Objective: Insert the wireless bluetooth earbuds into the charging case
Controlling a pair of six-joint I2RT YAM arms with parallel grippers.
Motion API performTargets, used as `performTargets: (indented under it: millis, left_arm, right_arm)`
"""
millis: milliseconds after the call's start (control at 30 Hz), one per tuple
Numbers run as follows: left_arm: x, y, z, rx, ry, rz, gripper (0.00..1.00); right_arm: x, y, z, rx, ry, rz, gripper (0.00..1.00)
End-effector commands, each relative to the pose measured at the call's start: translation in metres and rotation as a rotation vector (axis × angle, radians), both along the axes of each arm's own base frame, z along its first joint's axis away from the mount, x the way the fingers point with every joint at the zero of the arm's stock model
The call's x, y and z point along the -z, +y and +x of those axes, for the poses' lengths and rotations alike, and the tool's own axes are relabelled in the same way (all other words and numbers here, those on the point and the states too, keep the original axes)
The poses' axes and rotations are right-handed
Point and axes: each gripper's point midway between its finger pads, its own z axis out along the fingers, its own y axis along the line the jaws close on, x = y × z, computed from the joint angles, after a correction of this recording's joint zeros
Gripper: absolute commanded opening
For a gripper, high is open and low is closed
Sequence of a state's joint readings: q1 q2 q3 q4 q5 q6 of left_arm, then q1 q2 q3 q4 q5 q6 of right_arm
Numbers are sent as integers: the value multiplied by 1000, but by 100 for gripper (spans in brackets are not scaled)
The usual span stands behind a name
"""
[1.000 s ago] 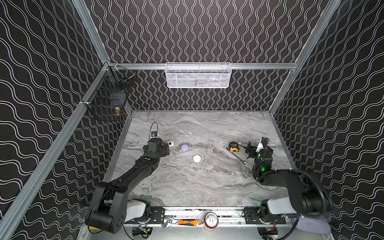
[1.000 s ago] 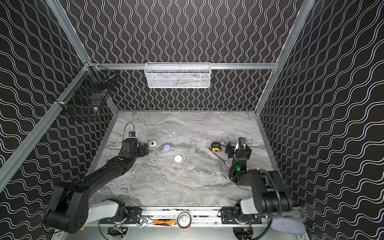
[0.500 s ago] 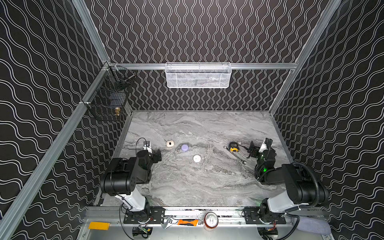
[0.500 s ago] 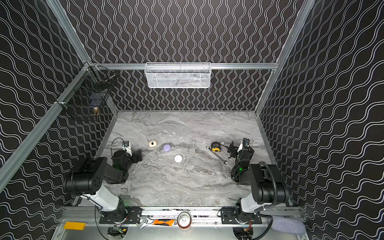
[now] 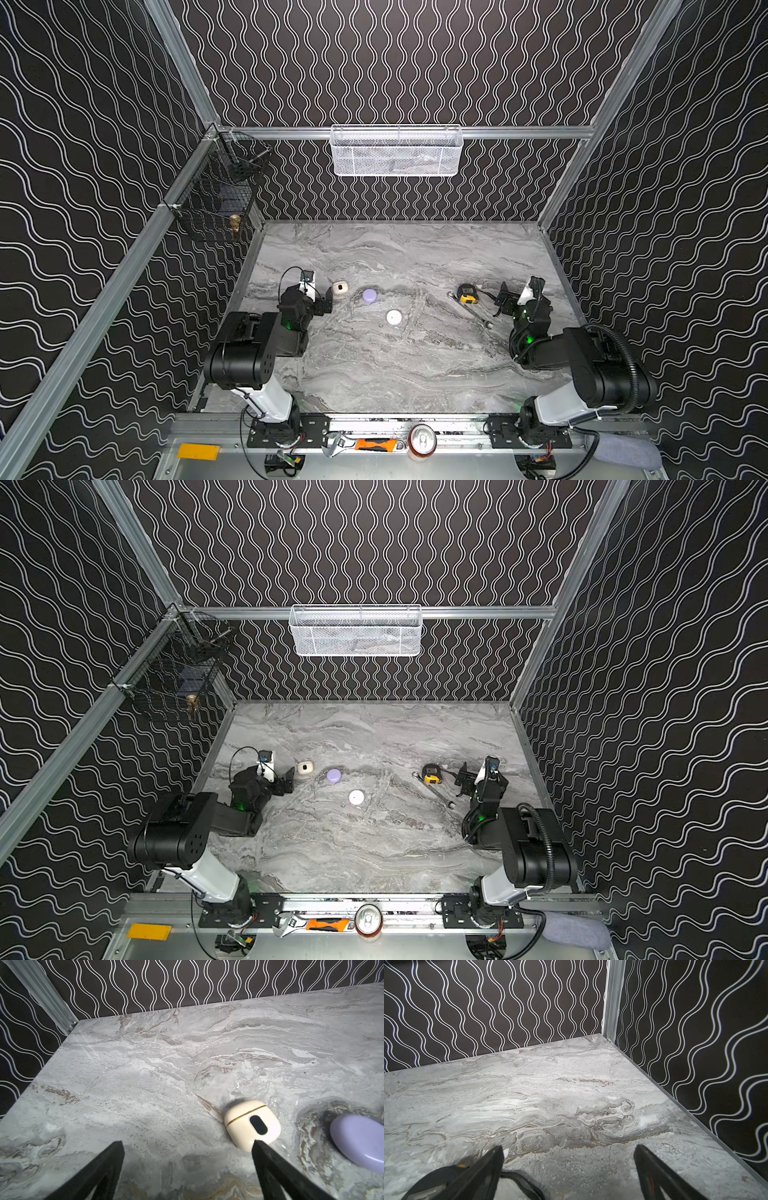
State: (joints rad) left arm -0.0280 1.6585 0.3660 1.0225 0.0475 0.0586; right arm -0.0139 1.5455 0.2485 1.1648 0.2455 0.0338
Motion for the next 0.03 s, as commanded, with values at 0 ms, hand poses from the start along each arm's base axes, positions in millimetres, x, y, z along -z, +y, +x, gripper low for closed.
performTargets:
  millis: [0]
  left_arm:
    - [-4, -1, 0, 11, -17, 13, 99]
  right_arm:
    - [-14, 1, 3, -3, -58, -4, 100]
